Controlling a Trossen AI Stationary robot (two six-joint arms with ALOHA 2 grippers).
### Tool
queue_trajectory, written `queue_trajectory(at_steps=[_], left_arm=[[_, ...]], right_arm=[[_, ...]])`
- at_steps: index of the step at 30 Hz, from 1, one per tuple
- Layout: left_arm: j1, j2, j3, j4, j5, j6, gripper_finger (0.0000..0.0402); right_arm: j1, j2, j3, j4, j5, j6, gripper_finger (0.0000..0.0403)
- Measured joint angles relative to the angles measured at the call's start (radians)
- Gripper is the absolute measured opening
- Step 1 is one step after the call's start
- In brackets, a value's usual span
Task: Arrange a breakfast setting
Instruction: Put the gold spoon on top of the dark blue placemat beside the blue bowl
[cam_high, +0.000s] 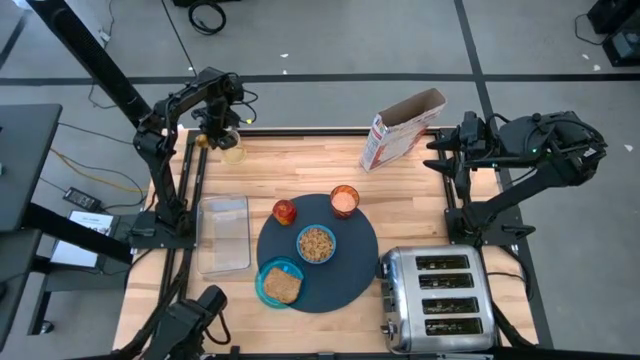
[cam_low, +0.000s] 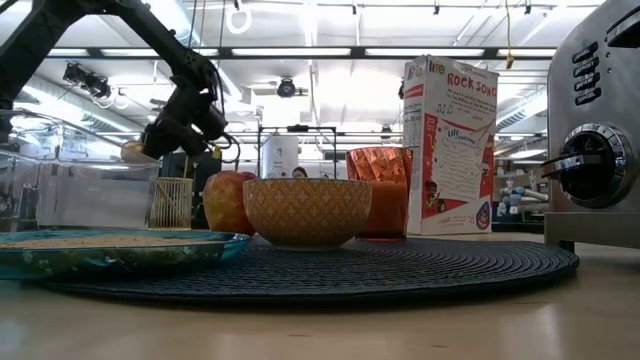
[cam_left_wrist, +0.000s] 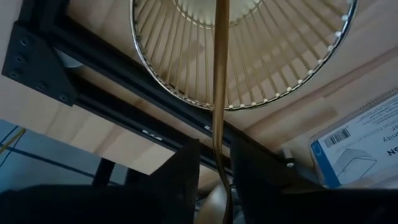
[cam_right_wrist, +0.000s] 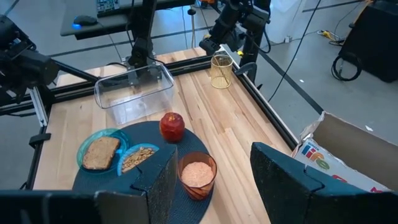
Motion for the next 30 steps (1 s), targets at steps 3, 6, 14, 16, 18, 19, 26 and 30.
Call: queue_trajectory(at_steps=[3, 6, 14, 16, 18, 19, 26, 30], left_arm=[[0.001, 0.0, 0.0, 0.0, -0.001, -0.006, 0.0093], [0.0, 0.0, 0.0, 0.0, -0.004, -0.006, 0.008], [0.005, 0.0, 0.0, 0.0, -0.004, -0.015, 0.0031], [0.006, 0.0, 0.0, 0.001, -0.005, -0.015, 0.0031], [0.004, 0.0, 0.0, 0.0, -0.004, -0.016, 0.0033], [0.001, 0.0, 0.0, 0.001, -0.005, -0.017, 0.0035], [-0.015, 0.0, 0.0, 0.001, -0.052, -0.017, 0.0033], [-0.021, 0.0, 0.0, 0.001, -0.078, -0.029, 0.0035]], right_arm=[[0.0, 0.0, 0.0, 0.0, 0.0, -0.006, 0.021], [0.0, 0.0, 0.0, 0.0, 0.0, -0.017, 0.021], [0.0, 0.0, 0.0, 0.0, 0.0, -0.017, 0.021], [0.0, 0.0, 0.0, 0.0, 0.0, -0.017, 0.021], [0.0, 0.0, 0.0, 0.0, 0.0, -0.019, 0.021], [0.0, 0.0, 0.0, 0.0, 0.0, -0.019, 0.021], [0.0, 0.0, 0.0, 0.0, 0.0, -0.024, 0.021], [0.0, 0.0, 0.0, 0.0, -0.001, -0.024, 0.021]])
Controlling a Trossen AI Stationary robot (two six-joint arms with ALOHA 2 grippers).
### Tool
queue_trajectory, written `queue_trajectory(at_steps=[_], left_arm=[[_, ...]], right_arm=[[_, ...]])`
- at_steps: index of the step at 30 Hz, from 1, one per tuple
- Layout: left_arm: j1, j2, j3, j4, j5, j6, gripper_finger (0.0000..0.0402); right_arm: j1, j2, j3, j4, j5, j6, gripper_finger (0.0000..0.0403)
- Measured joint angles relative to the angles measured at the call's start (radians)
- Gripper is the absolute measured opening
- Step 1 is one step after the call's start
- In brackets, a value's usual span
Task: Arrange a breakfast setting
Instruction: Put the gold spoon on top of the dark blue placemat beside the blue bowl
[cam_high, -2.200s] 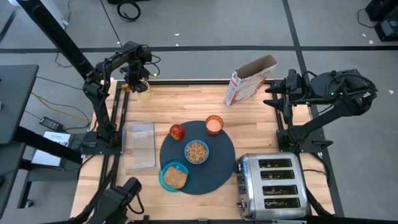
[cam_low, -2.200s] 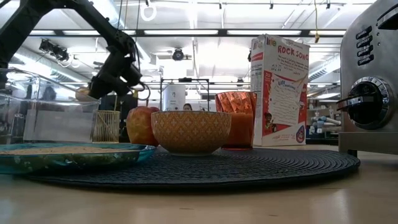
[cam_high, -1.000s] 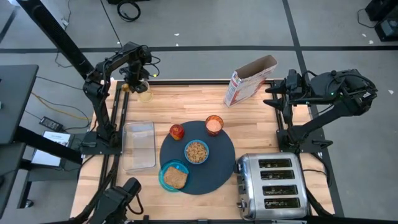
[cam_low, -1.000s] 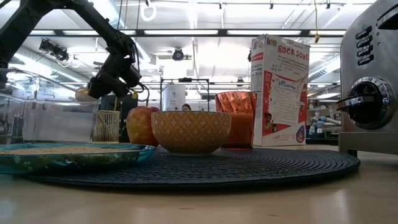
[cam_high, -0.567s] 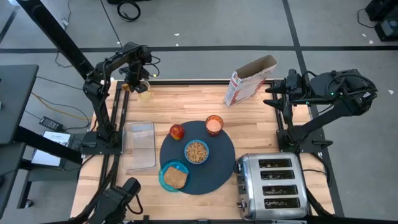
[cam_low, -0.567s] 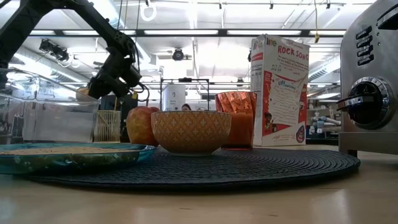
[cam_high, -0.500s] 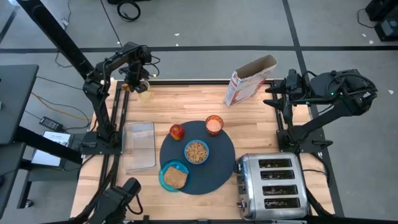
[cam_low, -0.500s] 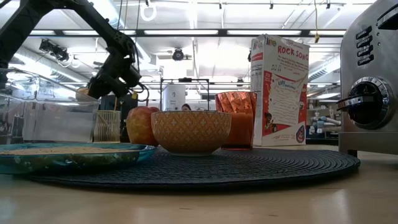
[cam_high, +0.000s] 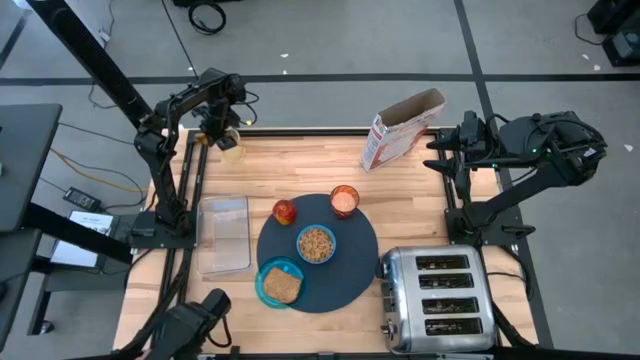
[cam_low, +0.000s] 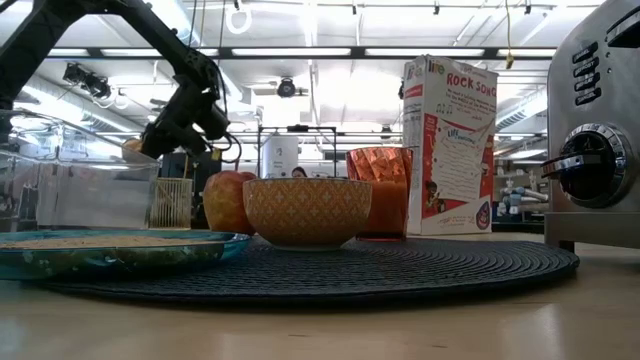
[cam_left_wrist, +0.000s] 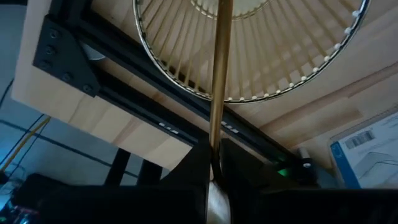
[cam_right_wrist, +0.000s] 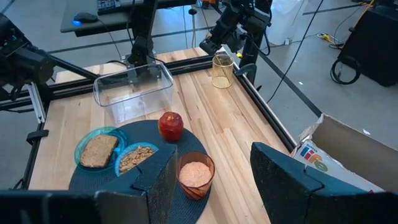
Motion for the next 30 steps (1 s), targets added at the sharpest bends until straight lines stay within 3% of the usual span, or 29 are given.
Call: queue_trajectory(at_steps=[6, 30], left_arm=[[-0.026, -0.032, 0.0, 0.0, -0.024, 0.017, 0.0034], [-0.086, -0.354, 0.001, 0.0, -0.156, 0.066, 0.0034]], right_arm=[[0.0, 0.0, 0.0, 0.0, -0.001, -0.003, 0.021], [0.0, 0.001, 0.0, 0.009, 0.03, -0.056, 0.021]])
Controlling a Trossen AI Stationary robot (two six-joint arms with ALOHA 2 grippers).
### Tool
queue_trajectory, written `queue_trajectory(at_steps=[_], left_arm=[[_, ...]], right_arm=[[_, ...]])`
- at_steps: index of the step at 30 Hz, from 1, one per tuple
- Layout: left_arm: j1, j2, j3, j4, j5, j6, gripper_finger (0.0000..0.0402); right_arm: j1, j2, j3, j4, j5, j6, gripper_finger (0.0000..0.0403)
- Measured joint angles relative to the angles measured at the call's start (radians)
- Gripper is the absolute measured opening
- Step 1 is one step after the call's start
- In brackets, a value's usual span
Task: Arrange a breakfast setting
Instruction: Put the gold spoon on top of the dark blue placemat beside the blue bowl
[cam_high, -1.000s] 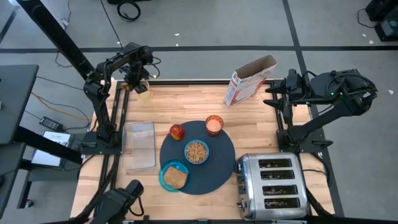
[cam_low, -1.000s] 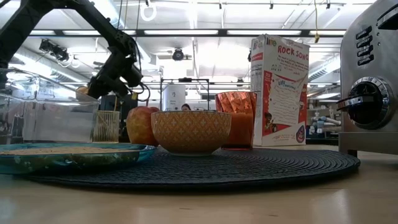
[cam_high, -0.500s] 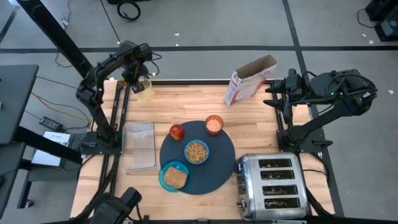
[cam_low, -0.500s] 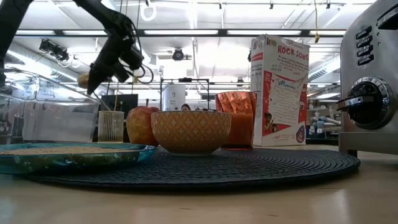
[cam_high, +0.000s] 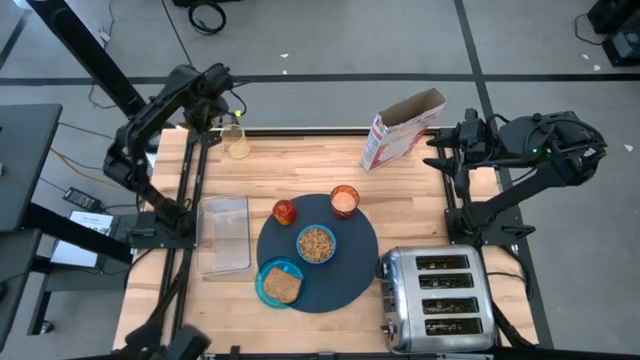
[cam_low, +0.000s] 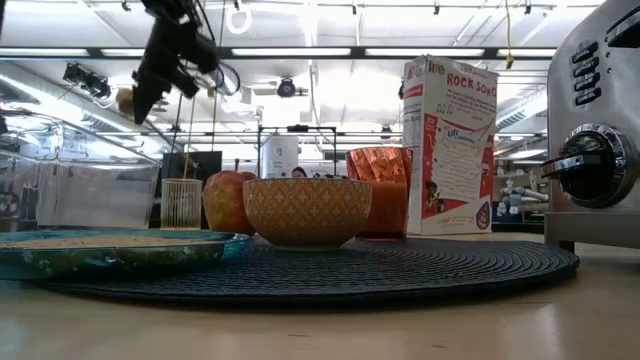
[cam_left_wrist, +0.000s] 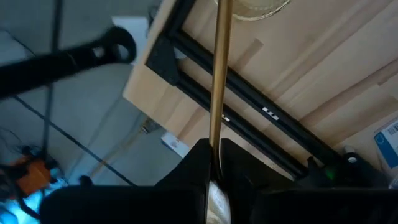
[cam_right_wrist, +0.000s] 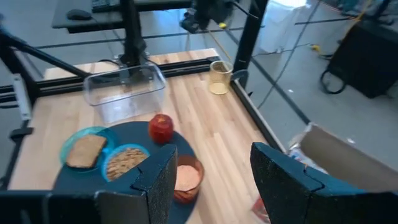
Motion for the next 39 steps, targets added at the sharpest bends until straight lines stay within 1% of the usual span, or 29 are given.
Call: queue_trajectory(at_steps=[5, 8, 11, 15, 17, 21, 23, 26, 28, 30, 32, 34, 36, 39], left_arm=[[-0.069, -0.117, 0.0, -0.001, -0.013, 0.017, 0.0034], [-0.149, -0.191, 0.0, -0.001, -0.017, 0.042, 0.0034], [-0.265, -0.26, 0.0, 0.008, -0.015, 0.099, 0.0034], [-0.472, -0.315, 0.0, 0.064, -0.03, 0.105, 0.0034], [-0.591, -0.323, 0.0, 0.105, -0.093, 0.07, 0.0034], [-0.833, -0.303, 0.0, 0.188, -0.265, 0.035, 0.0034], [-0.939, -0.275, 0.0, 0.233, -0.361, 0.058, 0.0034], [-1.064, -0.229, -0.001, 0.31, -0.497, 0.157, 0.0034], [-1.12, -0.196, -0.001, 0.375, -0.58, 0.241, 0.0034], [-1.155, -0.163, -0.001, 0.443, -0.63, 0.323, 0.0034], [-1.175, -0.136, -0.001, 0.527, -0.683, 0.4, 0.0034], [-1.186, -0.115, -0.001, 0.595, -0.733, 0.48, 0.0034], [-1.2, -0.098, -0.001, 0.669, -0.779, 0.573, 0.0034], [-1.232, -0.088, -0.002, 0.782, -0.826, 0.756, 0.0034]], right_arm=[[0.0, 0.006, 0.0, 0.006, 0.055, -0.031, 0.021], [-0.008, 0.013, 0.0, 0.049, 0.06, -0.057, 0.0211], [-0.034, 0.028, 0.0, 0.108, 0.061, -0.092, 0.0215], [-0.077, 0.068, 0.0, 0.149, 0.053, -0.127, 0.0218], [-0.093, 0.1, 0.0, 0.17, 0.019, -0.156, 0.0219], [-0.112, 0.184, 0.0, 0.233, -0.085, -0.197, 0.0219], [-0.112, 0.227, 0.0, 0.266, -0.112, -0.221, 0.0219], [-0.108, 0.288, 0.0, 0.314, -0.125, -0.24, 0.0219], [-0.108, 0.328, 0.0, 0.344, -0.126, -0.238, 0.0222], [-0.108, 0.371, 0.0, 0.372, -0.126, -0.237, 0.0228], [-0.108, 0.417, 0.0, 0.42, -0.107, -0.237, 0.0237], [-0.108, 0.461, 0.0, 0.481, -0.066, -0.236, 0.0245], [-0.112, 0.497, 0.0, 0.545, -0.062, -0.24, 0.0246], [-0.129, 0.534, 0.0, 0.614, -0.065, -0.239, 0.024]])
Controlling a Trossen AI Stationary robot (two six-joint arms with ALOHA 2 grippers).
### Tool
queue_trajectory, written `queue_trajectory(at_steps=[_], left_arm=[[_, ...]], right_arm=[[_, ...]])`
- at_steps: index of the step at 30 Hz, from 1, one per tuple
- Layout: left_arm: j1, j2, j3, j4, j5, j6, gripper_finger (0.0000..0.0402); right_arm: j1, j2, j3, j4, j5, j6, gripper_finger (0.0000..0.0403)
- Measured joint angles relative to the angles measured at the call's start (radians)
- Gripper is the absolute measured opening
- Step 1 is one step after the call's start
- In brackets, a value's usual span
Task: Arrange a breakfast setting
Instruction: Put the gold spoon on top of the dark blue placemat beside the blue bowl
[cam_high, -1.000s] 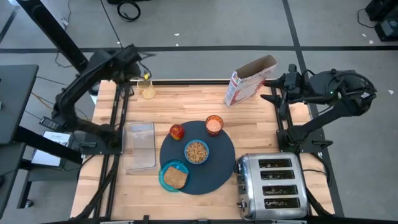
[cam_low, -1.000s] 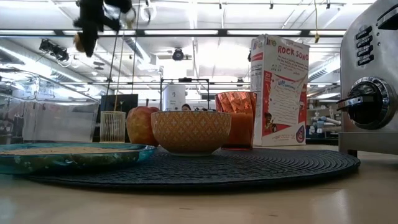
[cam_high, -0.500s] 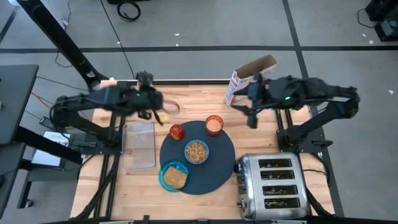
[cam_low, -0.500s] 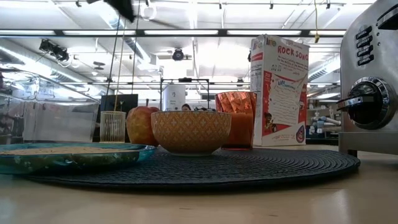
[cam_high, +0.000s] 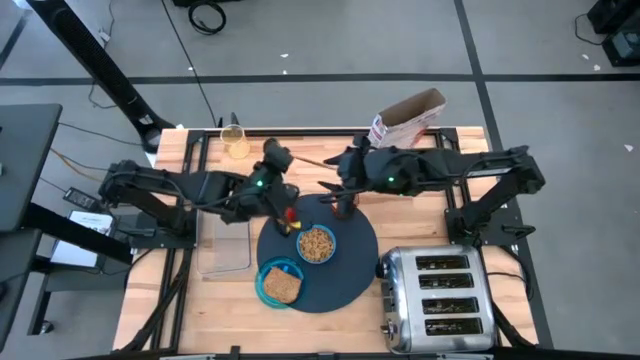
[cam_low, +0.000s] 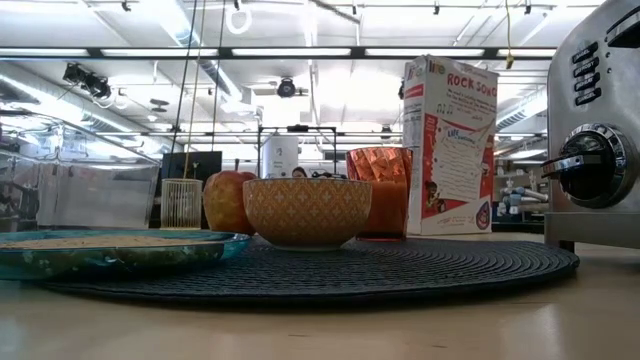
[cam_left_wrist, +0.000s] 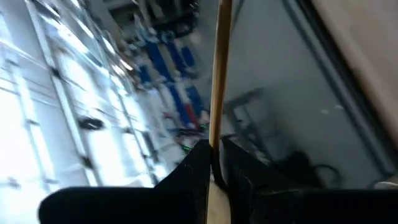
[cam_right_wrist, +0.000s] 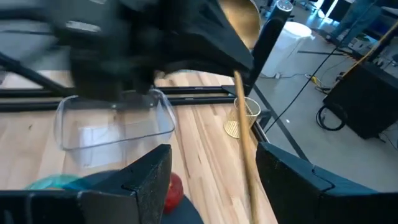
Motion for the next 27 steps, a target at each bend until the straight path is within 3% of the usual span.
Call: queue_trajectory(at_steps=[3, 8, 27], left_arm=[[-0.028, 0.0, 0.001, 0.121, -0.007, 0.123, 0.0034], [-0.05, 0.0, 0.001, 0.176, 0.01, 0.183, 0.0034], [-0.04, 0.0, 0.001, 0.202, 0.035, 0.205, 0.0034]], right_arm=[[-0.022, 0.02, 0.0, 0.031, -0.002, 0.019, 0.0229], [-0.043, 0.033, 0.0, 0.066, -0.003, 0.027, 0.0207], [-0.093, 0.05, 0.0, 0.076, -0.104, 0.044, 0.0127]])
